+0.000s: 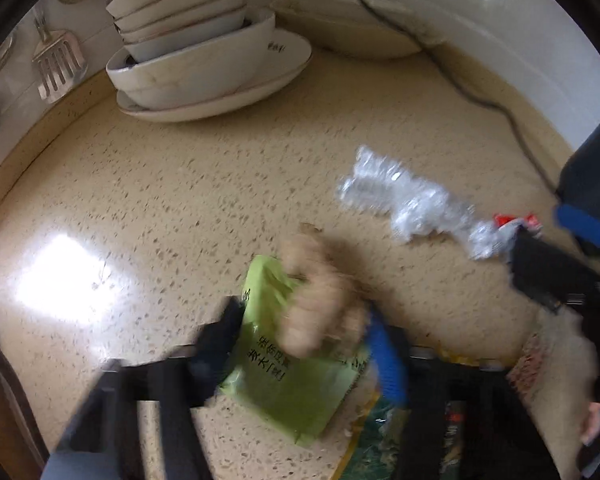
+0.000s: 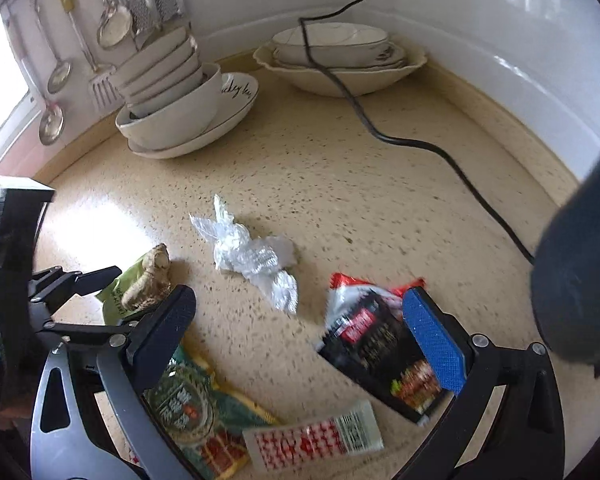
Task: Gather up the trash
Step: 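Grasp the ginger root with the left gripper while the right grasps the clear plastic bag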
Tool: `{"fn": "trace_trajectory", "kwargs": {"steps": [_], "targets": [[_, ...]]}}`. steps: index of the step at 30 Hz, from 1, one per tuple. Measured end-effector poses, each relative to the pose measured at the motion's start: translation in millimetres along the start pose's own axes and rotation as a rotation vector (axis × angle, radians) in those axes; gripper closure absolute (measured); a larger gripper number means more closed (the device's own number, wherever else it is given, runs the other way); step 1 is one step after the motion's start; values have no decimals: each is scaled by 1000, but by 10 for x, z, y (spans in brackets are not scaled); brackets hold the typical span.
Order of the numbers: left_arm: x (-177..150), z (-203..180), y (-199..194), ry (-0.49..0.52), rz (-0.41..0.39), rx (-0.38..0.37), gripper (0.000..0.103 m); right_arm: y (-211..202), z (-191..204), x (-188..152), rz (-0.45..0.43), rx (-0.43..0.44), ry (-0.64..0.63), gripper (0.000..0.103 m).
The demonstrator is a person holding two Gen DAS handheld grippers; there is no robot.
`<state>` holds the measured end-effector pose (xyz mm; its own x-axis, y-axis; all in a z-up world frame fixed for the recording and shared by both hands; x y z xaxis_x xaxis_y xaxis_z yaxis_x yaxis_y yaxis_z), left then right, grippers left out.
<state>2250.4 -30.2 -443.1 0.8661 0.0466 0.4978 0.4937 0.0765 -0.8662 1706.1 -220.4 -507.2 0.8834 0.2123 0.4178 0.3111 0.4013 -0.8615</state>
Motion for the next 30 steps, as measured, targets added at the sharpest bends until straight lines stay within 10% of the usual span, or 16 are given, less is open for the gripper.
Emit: {"fn": "trace_trajectory", "kwargs": {"steps": [13,18,20,30], "targets": [[-236,425,-378,-104,-146,-90,65,631,426,129,60,-2,-169,2],[-354,440,-476,-108,-154,-123,65,744,478,111,87,-23,-203,33],[-429,408,-567,-99,-152,-134,65,703,461,121,82,-16,-191,68],[-571,310,-463,-79,-103,-134,56,489,265,-33,94,38,-105,75]]}}
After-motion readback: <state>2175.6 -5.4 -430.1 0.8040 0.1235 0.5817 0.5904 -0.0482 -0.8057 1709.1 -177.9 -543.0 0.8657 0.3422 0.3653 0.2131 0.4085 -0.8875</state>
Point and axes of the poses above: each gripper's, at about its wrist camera, not at the fingertips, and y roughly the way its jaws point, z to its left, x to its top, the point moved 2 cm from there along y, roughly the way its jaws point, and after that the axes turned 15 degrees about y, right-handed, at the moved point
